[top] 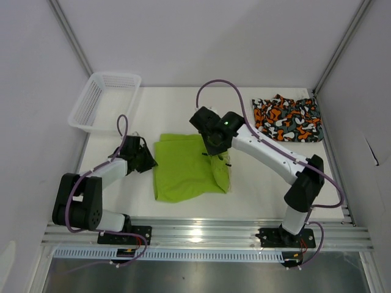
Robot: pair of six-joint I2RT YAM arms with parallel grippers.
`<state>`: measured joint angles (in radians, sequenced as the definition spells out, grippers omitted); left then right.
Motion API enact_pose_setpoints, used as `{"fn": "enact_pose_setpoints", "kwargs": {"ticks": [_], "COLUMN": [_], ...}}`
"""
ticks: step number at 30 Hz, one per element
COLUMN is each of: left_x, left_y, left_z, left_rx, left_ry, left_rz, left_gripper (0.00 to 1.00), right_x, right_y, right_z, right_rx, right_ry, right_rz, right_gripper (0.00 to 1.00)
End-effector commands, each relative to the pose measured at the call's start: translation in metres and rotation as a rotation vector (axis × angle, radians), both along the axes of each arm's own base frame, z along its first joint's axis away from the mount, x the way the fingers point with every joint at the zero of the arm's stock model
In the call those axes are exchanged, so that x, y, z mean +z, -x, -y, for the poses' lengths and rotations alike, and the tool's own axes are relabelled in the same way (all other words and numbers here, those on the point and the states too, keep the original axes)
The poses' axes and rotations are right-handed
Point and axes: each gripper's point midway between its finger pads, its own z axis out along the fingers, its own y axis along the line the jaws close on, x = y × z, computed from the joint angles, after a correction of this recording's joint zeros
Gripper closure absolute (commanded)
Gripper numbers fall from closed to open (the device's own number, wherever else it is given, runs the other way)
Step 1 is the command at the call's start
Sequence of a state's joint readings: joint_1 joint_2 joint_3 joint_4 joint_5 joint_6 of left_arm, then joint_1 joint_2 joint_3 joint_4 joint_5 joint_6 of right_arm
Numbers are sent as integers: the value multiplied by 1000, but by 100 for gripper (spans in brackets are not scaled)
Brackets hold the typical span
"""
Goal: Fold and stack the shorts
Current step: Fold the shorts
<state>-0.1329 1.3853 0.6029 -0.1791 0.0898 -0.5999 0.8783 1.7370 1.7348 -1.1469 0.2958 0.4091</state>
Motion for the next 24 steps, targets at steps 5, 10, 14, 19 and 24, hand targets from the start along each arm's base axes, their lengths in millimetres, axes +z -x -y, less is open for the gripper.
{"fn": "enact_pose_setpoints", "kwargs": {"ticks": [5, 10, 14, 19, 24], "left_x": [-5, -6, -8, -9, -8], "left_y": [-7, -7, -8, -7, -7], "left_z": [-2, -2, -2, -2, -2], "left_rx": [-24, -33, -38, -40, -40], "left_ry": [-12, -19, -21, -24, -23], "left_rz": [31, 28, 24, 22, 22], "left_gripper": [68, 74, 77, 79, 80], "right_x": [20, 3, -14, -22, -40], "right_y": [-6, 3, 6, 12, 17], "right_z": [-33, -55, -75, -102, -127], "right_rx": [14, 56, 89, 129, 164], "right_ry": [84, 148, 190, 162, 142], "right_rz": [94, 82, 84, 88, 72], "right_gripper": [100, 100, 100, 100, 100]}}
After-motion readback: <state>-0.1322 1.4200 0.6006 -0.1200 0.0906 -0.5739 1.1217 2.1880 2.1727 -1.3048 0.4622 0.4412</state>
